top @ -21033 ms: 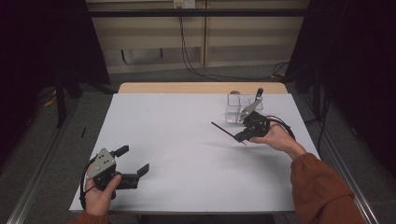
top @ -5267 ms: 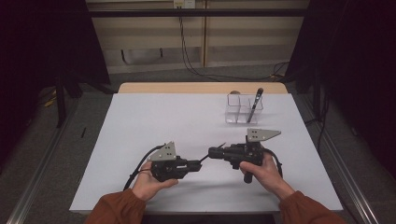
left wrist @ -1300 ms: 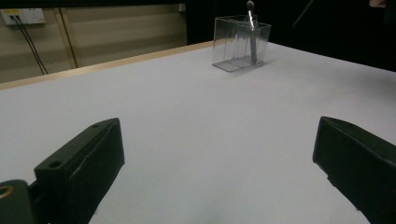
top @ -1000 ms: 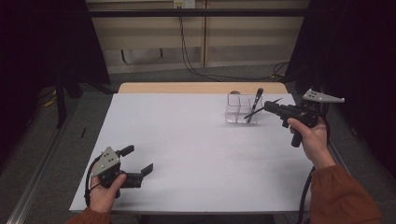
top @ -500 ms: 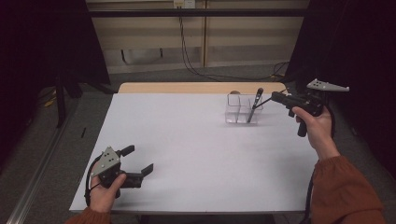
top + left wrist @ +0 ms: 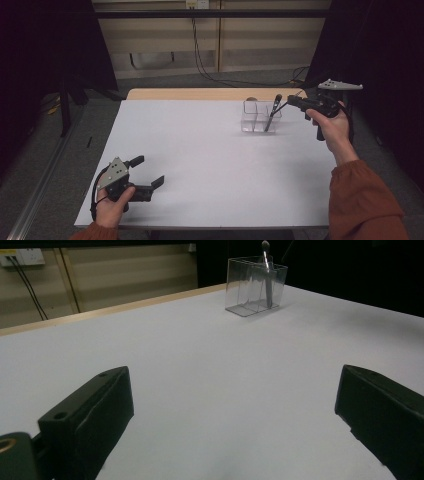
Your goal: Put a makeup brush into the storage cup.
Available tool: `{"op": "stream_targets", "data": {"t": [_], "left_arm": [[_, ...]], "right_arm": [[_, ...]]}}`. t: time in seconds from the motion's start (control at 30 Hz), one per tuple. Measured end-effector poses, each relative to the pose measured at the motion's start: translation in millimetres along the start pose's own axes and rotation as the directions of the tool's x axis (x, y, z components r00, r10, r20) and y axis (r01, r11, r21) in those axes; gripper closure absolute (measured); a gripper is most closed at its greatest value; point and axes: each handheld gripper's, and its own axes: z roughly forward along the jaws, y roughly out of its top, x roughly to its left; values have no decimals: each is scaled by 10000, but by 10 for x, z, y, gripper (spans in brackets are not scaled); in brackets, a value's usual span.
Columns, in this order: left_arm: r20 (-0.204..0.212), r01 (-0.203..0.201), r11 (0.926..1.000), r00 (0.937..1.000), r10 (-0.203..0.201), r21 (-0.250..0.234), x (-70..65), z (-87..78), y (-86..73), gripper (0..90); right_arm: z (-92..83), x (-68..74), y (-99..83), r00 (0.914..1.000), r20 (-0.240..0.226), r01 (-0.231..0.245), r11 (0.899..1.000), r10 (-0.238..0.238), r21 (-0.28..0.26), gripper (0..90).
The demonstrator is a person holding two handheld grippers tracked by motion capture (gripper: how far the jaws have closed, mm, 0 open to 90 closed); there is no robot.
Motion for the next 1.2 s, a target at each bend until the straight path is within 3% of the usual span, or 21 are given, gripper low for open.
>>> {"op": "stream_targets", "data": {"t": [0.47,1.2], "left_arm": [[-91,146,9999,9999,-146,34,11,2,-6,22],[-47,44,9999,10000,-43,115,14,-6,-2,22]], "right_arm": [[161,-56,-26,9985,489,211,9972,-247,714,863],[377,-63,-108,9986,441,220,9913,-279,1295,862]]}}
